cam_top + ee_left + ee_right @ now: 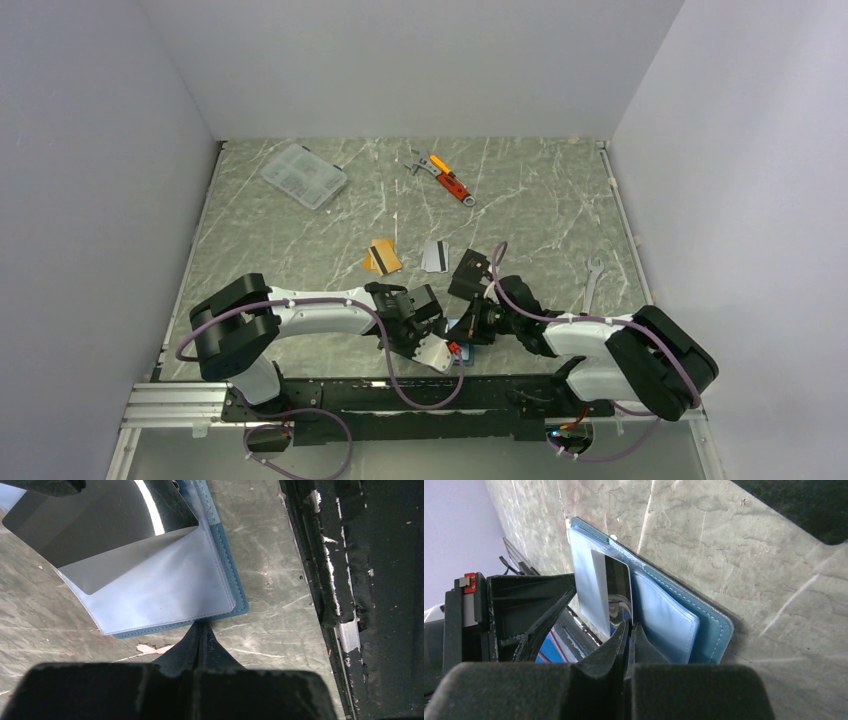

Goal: Put the credit cards into the card holder
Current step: Insert the credit card into the card holder.

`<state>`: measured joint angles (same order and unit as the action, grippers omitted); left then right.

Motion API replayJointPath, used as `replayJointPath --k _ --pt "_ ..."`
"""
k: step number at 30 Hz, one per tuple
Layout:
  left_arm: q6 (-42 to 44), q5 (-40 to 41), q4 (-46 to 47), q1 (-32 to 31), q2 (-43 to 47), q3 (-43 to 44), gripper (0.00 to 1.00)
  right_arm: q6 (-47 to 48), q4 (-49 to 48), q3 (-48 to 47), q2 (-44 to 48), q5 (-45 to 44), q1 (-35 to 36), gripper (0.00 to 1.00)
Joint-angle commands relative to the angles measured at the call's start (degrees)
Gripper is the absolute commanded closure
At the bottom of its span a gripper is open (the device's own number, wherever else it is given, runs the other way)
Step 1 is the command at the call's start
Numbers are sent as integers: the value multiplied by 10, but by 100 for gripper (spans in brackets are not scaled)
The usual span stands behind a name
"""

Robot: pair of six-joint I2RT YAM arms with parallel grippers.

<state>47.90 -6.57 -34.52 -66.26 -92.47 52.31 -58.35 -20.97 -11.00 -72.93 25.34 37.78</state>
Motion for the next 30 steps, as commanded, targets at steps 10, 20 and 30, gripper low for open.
replayJointPath --k 10,20,30 --pt "0 -45 13 -10 -18 -9 100 14 79 18 92 -73 -36 100" --pt "-1 -39 -1 -8 0 7 100 10 63 23 73 -51 -32 100" --pt "12 -44 -26 23 8 70 100 -2 95 39 133 -67 -31 100"
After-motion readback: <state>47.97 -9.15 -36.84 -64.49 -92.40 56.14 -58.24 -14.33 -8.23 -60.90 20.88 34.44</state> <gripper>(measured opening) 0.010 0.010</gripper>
